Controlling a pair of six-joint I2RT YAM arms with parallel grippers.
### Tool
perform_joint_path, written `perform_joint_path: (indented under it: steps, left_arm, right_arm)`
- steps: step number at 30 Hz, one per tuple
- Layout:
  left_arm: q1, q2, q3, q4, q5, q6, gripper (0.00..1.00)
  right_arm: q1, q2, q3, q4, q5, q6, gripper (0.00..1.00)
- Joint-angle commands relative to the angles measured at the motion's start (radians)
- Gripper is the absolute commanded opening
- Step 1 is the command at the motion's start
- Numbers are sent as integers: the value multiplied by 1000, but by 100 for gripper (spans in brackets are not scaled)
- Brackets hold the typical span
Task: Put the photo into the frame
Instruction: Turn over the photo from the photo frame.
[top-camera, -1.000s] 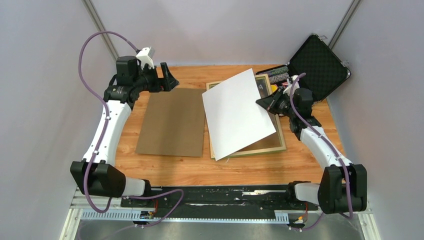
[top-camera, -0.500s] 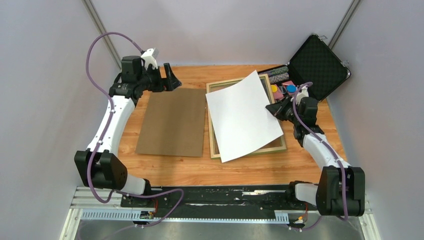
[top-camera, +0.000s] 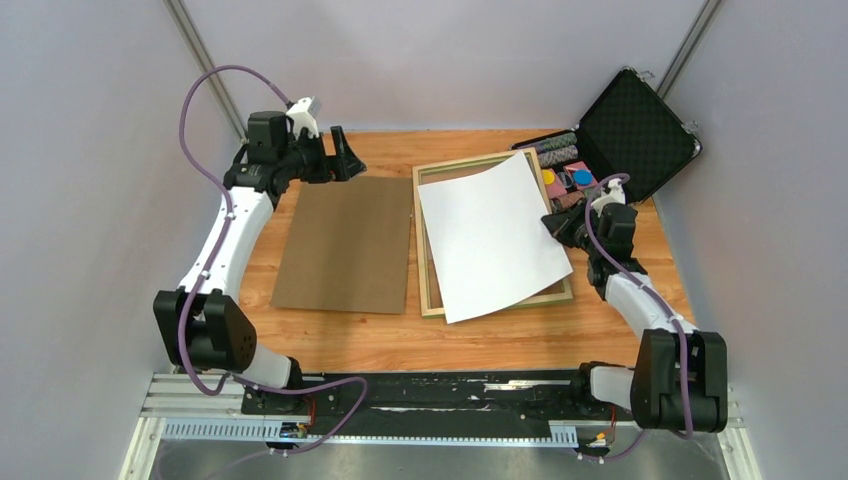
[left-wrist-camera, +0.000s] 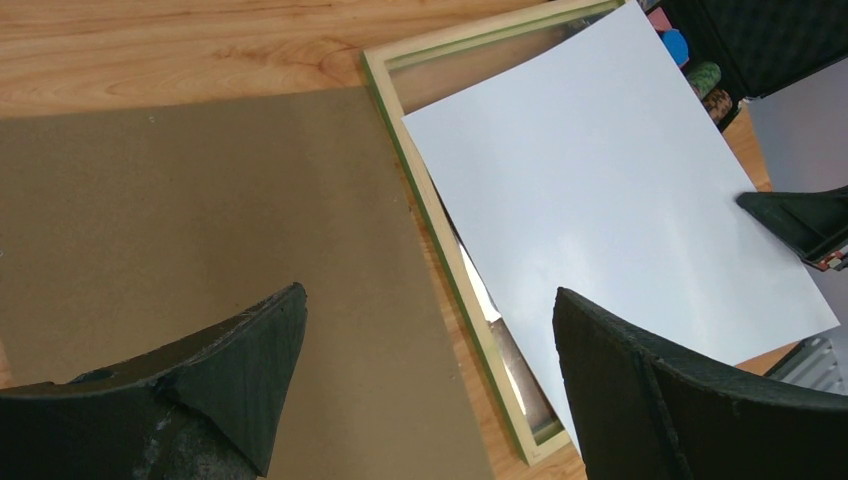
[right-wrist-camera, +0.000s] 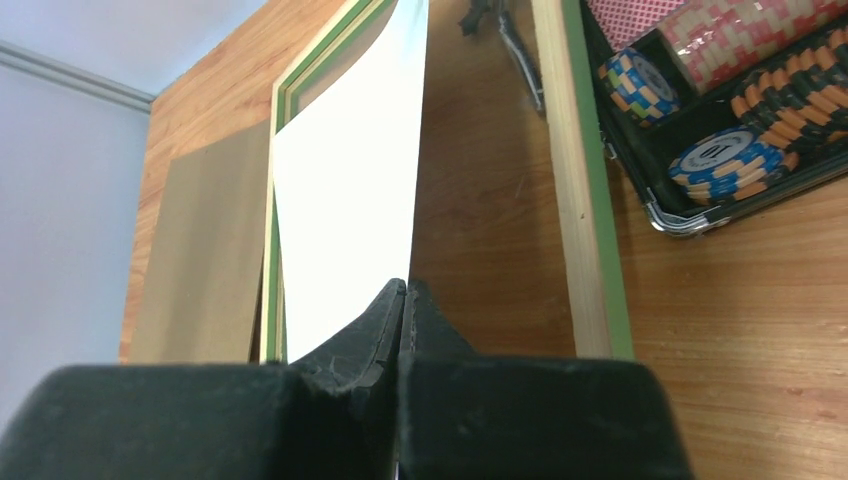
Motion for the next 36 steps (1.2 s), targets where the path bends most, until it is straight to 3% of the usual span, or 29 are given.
perform_joint_path:
  steps: [1, 36]
  left_arm:
    - [4, 10, -1, 38, 20, -13, 100]
    - [4, 88, 22, 58, 33, -38, 100]
  right_arm:
    - [-3, -4, -14, 66, 81, -10, 0]
    - [44, 154, -19, 259, 238, 83, 0]
